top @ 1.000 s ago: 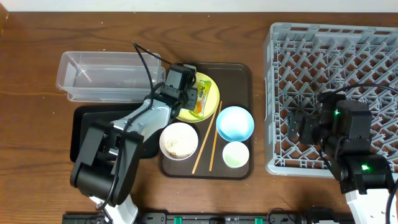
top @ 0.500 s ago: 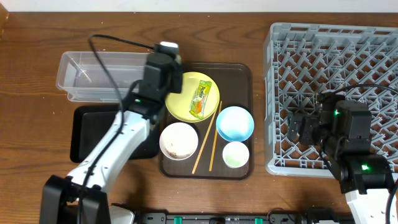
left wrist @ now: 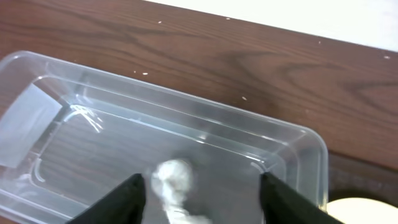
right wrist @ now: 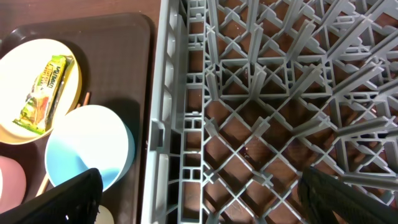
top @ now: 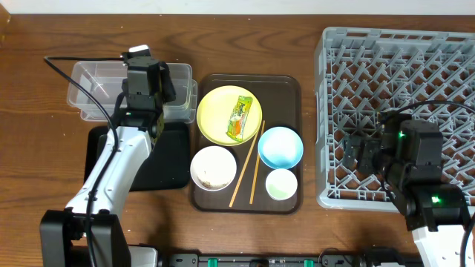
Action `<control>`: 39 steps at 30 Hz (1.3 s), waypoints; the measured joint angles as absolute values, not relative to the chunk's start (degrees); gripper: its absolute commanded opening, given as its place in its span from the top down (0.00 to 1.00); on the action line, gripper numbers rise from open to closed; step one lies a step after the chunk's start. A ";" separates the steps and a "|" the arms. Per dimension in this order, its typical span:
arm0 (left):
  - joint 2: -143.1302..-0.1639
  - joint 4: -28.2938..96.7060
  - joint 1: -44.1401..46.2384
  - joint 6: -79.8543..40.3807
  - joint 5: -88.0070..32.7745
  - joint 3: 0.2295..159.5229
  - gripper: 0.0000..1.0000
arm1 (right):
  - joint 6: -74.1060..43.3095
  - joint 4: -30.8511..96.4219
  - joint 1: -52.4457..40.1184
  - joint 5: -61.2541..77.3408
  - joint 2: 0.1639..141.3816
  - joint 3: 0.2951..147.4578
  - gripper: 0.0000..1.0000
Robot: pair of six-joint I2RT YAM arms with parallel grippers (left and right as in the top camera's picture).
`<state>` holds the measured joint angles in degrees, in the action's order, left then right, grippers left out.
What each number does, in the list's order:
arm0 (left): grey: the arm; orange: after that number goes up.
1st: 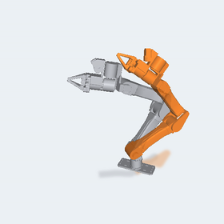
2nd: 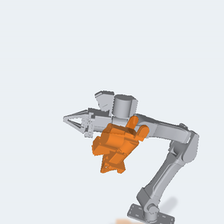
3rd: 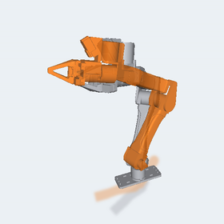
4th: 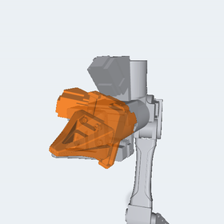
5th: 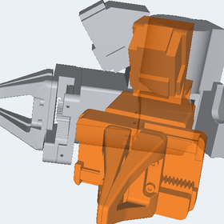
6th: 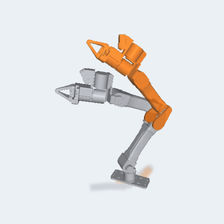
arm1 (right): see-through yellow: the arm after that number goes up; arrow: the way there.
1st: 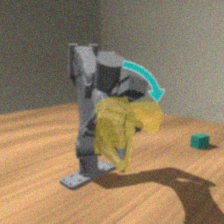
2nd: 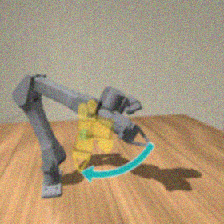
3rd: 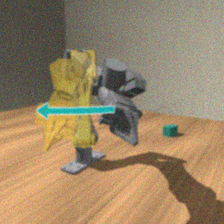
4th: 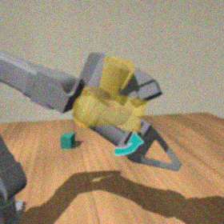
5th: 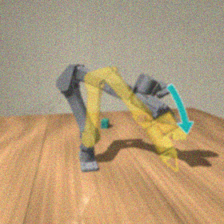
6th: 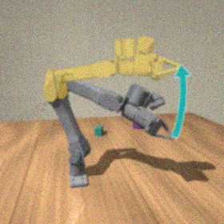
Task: Sort waste into correct bins and load items into the dishwasher rack
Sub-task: 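Carry the tissue with the left gripper and drop it in the clear bin, then grasp the green snack wrapper on the yellow plate with the left gripper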
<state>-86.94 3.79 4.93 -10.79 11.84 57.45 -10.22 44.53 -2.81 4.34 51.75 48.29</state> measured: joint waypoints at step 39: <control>-104.92 9.96 26.39 -9.08 -10.33 57.47 0.86 | -10.22 45.80 -2.81 4.34 51.75 48.29 0.01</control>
<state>-104.92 9.96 26.39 -9.08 -10.33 57.47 -10.22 45.80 -2.81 4.34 51.75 48.29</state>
